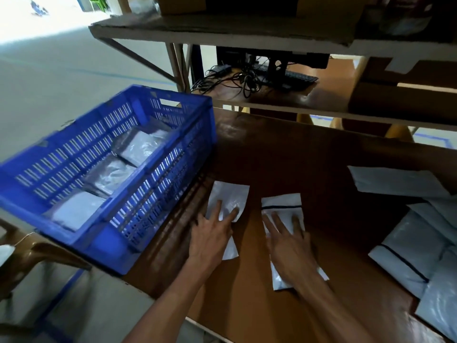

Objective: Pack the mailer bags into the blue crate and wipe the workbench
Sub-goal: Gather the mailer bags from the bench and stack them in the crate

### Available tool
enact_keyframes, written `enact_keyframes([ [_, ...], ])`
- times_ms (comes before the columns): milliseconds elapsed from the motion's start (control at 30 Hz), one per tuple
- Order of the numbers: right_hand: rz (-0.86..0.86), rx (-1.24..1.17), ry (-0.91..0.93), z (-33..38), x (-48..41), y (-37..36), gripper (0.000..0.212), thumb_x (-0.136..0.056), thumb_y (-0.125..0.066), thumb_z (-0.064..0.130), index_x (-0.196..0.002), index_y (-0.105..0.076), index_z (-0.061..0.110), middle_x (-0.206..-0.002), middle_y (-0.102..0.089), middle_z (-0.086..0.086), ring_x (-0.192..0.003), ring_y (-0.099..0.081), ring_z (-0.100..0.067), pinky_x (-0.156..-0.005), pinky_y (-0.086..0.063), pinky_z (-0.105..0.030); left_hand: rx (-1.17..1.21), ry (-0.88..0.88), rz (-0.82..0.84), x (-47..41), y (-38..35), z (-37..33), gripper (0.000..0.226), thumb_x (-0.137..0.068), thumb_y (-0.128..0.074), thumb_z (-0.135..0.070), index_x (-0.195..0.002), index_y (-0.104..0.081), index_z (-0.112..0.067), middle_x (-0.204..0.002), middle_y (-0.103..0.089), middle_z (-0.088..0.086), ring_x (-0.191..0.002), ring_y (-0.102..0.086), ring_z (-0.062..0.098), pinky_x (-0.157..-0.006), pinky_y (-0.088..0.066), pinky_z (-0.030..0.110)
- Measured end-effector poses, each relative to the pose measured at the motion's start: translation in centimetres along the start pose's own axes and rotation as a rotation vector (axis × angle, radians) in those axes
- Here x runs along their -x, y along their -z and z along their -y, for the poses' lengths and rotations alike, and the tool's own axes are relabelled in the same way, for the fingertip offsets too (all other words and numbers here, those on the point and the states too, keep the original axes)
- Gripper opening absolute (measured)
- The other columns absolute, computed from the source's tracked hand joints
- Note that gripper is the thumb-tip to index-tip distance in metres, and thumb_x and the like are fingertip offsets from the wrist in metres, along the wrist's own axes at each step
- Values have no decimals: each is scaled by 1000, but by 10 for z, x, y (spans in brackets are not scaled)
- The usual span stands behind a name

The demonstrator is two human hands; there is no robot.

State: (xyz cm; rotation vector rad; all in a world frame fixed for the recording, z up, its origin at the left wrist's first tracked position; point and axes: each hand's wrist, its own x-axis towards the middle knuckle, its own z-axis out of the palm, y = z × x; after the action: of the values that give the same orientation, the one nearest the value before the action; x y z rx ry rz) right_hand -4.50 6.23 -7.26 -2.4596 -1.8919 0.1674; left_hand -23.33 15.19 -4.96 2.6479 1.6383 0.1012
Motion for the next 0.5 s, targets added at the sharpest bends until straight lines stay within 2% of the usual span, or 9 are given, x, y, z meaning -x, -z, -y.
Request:
enact_keyframes([
  [67, -12, 4, -1, 6, -8, 0, 59, -98, -47, 30, -156, -33, 28, -160, -37, 1, -142, -37, -45, -94, -45, -56, 10, 18, 12, 1, 0, 0, 55, -105, -43, -41, -154, -22, -52, -167, -21, 6, -131, -43, 44, -98, -47, 52],
  [133, -47, -43, -8, 9, -15, 0, 61, -97, -52, 27, -155, -33, 25, -158, -40, -1, -143, -38, -40, -95, -46, -55, 48, 33, 35, 6, -3, 1, 50, -106, -30, -53, -154, -19, -55, -167, -19, 5, -139, -33, 41, -104, -41, 52],
  [200, -81, -50, 11, 8, -17, -1, 57, -100, -45, 36, -155, -32, 27, -157, -42, -1, -145, -36, -37, -100, -42, -55, 84, 46, 53, 13, -8, -1, 54, -103, -22, -64, -155, -18, -53, -167, -19, 5, -145, -24, 39, -108, -37, 54],
  [233, -105, -44, 13, 7, -14, -3, 58, -101, -38, 45, -156, -29, 30, -159, -39, 1, -146, -33, -36, -106, -36, -55, 99, 62, 58, 14, -10, -2, 56, -102, -20, -66, -156, -18, -51, -167, -18, 5, -146, -23, 39, -109, -36, 55],
  [300, -91, -29, 4, 2, -6, -5, 64, -98, -22, 59, -159, -13, 39, -165, -19, 8, -151, -20, -36, -115, -16, -56, 95, 84, 52, 12, -12, -5, 53, -103, -25, -60, -155, -28, -47, -165, -25, 9, -143, -29, 42, -105, -39, 57],
  [333, -78, -33, 2, 0, -2, -6, 63, -98, -18, 59, -159, -9, 42, -165, -15, 10, -151, -20, -38, -115, -15, -58, 73, 73, 38, 10, -13, -7, 51, -104, -29, -54, -153, -34, -43, -162, -31, 12, -138, -35, 43, -101, -42, 58],
  [400, -85, -44, 33, 1, 0, -10, 59, -99, -28, 45, -158, -24, 36, -162, -27, 5, -142, -36, -45, -108, -34, -62, 41, 32, 32, 4, -14, -7, 51, -101, -29, -44, -150, -41, -35, -157, -39, 12, -127, -43, 42, -92, -45, 56],
  [433, -94, -43, 50, 3, -2, -10, 60, -97, -41, 33, -156, -33, 30, -159, -35, 2, -135, -44, -48, -101, -43, -62, 33, 14, 32, 2, -15, -6, 52, -100, -29, -42, -150, -40, -34, -157, -39, 12, -125, -43, 41, -90, -46, 56],
  [500, -131, -72, 42, 7, -9, -10, 73, -82, -67, 9, -149, -41, 24, -152, -47, -2, -127, -52, -48, -87, -51, -59, 40, 3, 30, 2, -14, -2, 51, -103, -33, -38, -154, -32, -34, -160, -32, 12, -129, -40, 42, -94, -44, 58],
])
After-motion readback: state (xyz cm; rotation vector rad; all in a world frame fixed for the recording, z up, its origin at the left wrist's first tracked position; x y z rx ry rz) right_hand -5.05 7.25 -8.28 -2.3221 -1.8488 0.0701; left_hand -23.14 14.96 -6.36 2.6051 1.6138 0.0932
